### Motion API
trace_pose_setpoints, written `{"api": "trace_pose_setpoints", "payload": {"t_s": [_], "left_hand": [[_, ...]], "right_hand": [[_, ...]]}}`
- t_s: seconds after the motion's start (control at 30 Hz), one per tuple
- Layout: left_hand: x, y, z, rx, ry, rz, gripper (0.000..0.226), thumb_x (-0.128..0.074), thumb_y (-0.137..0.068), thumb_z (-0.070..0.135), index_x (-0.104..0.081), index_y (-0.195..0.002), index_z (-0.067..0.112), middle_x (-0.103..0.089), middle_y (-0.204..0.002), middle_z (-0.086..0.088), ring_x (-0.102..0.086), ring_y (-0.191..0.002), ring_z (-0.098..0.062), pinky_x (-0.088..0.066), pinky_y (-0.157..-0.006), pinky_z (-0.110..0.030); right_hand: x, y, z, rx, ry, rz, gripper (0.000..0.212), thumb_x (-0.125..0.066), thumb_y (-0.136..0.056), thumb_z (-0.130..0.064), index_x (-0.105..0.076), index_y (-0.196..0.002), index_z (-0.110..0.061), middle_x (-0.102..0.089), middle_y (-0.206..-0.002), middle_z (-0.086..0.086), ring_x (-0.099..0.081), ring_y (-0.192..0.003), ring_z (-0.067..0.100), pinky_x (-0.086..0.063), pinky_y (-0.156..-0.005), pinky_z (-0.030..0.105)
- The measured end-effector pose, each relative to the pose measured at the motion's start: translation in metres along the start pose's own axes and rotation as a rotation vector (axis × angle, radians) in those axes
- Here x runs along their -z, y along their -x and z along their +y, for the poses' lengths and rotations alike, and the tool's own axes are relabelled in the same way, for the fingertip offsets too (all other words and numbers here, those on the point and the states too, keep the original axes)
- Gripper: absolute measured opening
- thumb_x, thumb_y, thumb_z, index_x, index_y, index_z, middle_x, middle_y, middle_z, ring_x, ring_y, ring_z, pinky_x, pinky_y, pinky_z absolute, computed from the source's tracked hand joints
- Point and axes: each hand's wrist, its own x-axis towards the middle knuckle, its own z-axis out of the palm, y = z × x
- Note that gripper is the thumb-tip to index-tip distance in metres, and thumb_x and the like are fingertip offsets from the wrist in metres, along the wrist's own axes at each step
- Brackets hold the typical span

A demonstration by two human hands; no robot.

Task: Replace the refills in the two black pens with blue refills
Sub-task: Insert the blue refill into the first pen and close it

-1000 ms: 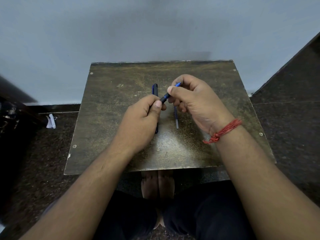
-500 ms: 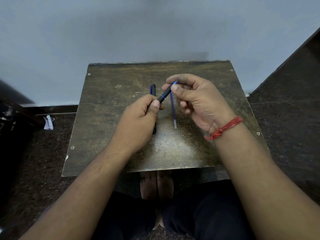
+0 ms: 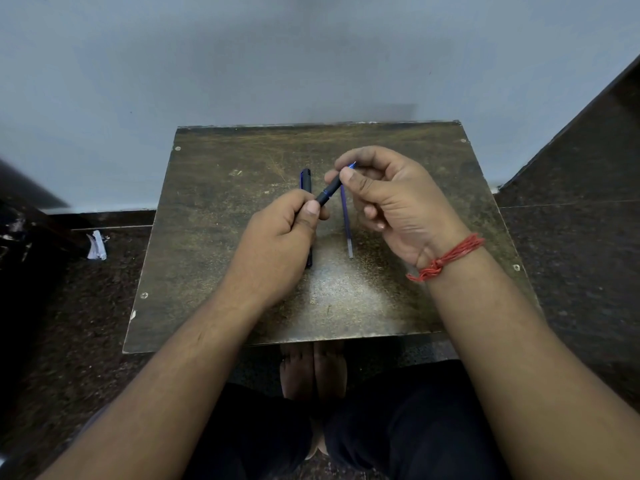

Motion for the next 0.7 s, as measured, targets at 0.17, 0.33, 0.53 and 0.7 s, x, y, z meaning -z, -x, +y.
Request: {"api": "trace_pose_setpoints", "payload": {"t_s": [0.17,0.33,0.53,0.7], "left_hand": [[-0.0016,-0.0002,0.0012,0.002,0.014,-0.009,0.025,-0.044,-0.101,0.037,-0.064,-0.09,0.029,-0.046,-0.059,0.011,-0.042,-0.053,-0.002,-0.034,-0.051,-0.022],[0.0002,-0.0007,-0.0007,0.01,0.013,0.003,0.025,-0.045,-0.106,0.032,-0.064,-0.09,0.033,-0.049,-0.058,0.016,-0.043,-0.052,-0.001,-0.034,-0.05,-0.016],[-0.0003,0.0001,0.001,0.001,-0.008,0.0,0.024,-0.045,-0.105,0.032,-0.065,-0.092,0.028,-0.048,-0.06,0.011,-0.044,-0.053,-0.002,-0.035,-0.051,-0.02],[-0.0009,0.0004,0.0025,-0.003,0.001,-0.006,0.025,-0.043,-0.101,0.038,-0.064,-0.092,0.028,-0.048,-0.061,0.01,-0.044,-0.054,-0.003,-0.036,-0.052,-0.024]], "right_hand": [[-0.0059,-0.0009,0.0047,-0.03,0.073,0.097,0.02,-0.073,-0.088,-0.027,-0.056,-0.082,-0.017,-0.064,-0.071,0.003,-0.043,-0.043,0.007,-0.025,-0.036,0.016],[-0.0002,-0.0003,0.0014,-0.015,-0.012,0.024,0.015,-0.066,-0.093,-0.015,-0.063,-0.107,-0.008,-0.074,-0.094,0.004,-0.045,-0.043,0.005,-0.025,-0.035,0.016],[-0.0013,-0.0013,0.0022,-0.017,0.015,0.029,0.005,-0.068,-0.092,-0.013,-0.064,-0.088,-0.013,-0.07,-0.077,0.004,-0.038,-0.038,0.005,-0.022,-0.035,0.016],[-0.0054,-0.0002,0.0047,-0.026,0.105,0.117,0.025,-0.071,-0.09,-0.033,-0.057,-0.087,-0.013,-0.069,-0.073,0.002,-0.042,-0.04,0.007,-0.025,-0.036,0.015]]}}
